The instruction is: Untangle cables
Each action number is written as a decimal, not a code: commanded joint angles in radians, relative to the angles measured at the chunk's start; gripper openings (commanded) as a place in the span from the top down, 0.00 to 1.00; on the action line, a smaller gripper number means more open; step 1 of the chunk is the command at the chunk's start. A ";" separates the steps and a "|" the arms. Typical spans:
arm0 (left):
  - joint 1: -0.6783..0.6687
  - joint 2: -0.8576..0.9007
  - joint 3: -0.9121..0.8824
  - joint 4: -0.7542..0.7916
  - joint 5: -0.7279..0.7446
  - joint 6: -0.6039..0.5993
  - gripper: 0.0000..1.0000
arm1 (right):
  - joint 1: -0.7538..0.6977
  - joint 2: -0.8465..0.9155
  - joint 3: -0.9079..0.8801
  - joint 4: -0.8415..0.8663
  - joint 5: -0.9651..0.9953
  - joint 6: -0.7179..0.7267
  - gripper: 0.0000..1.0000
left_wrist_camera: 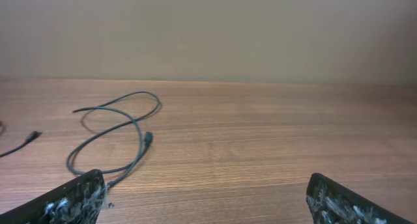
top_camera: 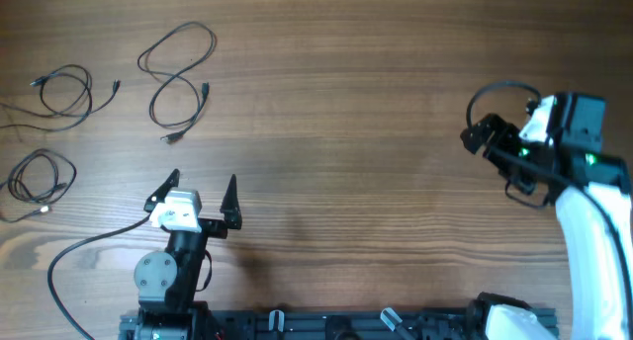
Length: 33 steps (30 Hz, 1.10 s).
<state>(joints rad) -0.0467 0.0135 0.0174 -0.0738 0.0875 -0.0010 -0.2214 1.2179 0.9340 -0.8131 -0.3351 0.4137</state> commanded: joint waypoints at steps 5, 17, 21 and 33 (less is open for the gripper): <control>0.010 -0.010 -0.012 0.004 0.005 0.016 0.00 | 0.000 -0.382 -0.108 0.000 0.006 -0.018 0.00; 0.010 -0.009 -0.012 0.004 0.005 0.016 0.00 | 0.000 -1.019 -0.131 -0.187 0.007 -0.019 0.00; 0.010 -0.009 -0.012 0.004 0.005 0.016 0.00 | 0.000 -1.157 -0.131 -0.196 0.159 -0.008 0.00; 0.010 -0.009 -0.012 0.004 0.005 0.016 0.00 | 0.000 -1.215 -0.330 0.378 -0.031 -0.177 0.00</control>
<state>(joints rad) -0.0425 0.0135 0.0147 -0.0708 0.0872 -0.0010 -0.2214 0.0475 0.6991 -0.5446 -0.2806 0.2707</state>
